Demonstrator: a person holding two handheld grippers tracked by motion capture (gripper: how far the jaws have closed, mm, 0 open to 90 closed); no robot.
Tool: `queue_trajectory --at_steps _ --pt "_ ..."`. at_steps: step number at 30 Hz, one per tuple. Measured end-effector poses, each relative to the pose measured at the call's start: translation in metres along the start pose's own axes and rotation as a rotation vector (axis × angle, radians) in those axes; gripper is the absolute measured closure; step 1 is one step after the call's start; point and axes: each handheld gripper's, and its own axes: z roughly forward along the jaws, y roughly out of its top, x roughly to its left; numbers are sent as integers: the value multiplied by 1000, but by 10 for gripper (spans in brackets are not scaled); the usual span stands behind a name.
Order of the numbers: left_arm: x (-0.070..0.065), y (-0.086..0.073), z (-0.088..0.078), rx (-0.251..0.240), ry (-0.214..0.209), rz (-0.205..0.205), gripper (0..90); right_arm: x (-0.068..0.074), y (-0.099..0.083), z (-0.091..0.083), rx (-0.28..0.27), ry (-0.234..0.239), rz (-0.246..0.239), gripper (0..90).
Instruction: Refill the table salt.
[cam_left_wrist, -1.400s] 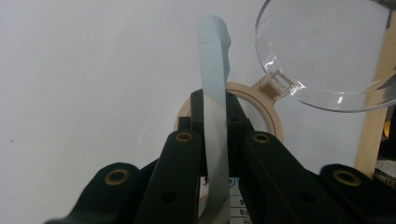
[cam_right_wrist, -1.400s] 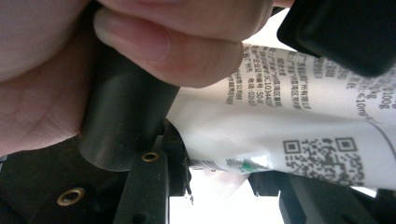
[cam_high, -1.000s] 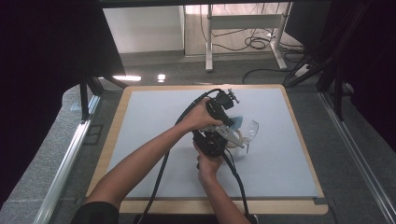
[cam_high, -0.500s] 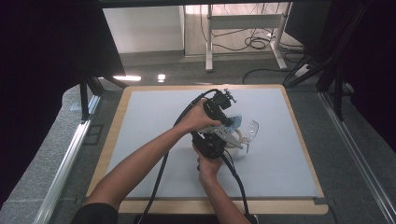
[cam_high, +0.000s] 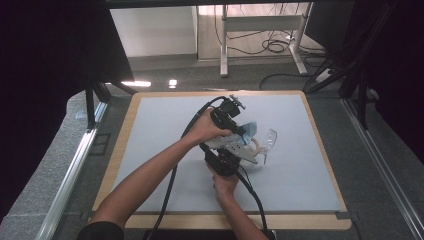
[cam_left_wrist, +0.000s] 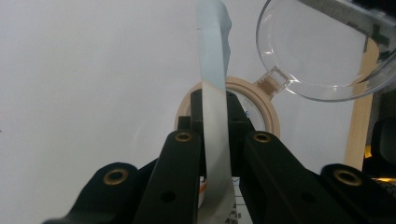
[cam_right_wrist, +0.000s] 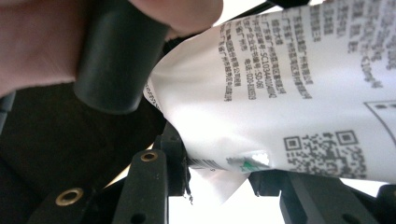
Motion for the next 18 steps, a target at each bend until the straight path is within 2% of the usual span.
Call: queue_trajectory --at_steps 7,18 --pt "1 -7 -7 -34 -11 -6 867 -2 -6 -4 35 -3 -53 636" --pt "5 -12 -13 -64 -29 -25 868 -10 -10 -13 102 -10 -100 629"
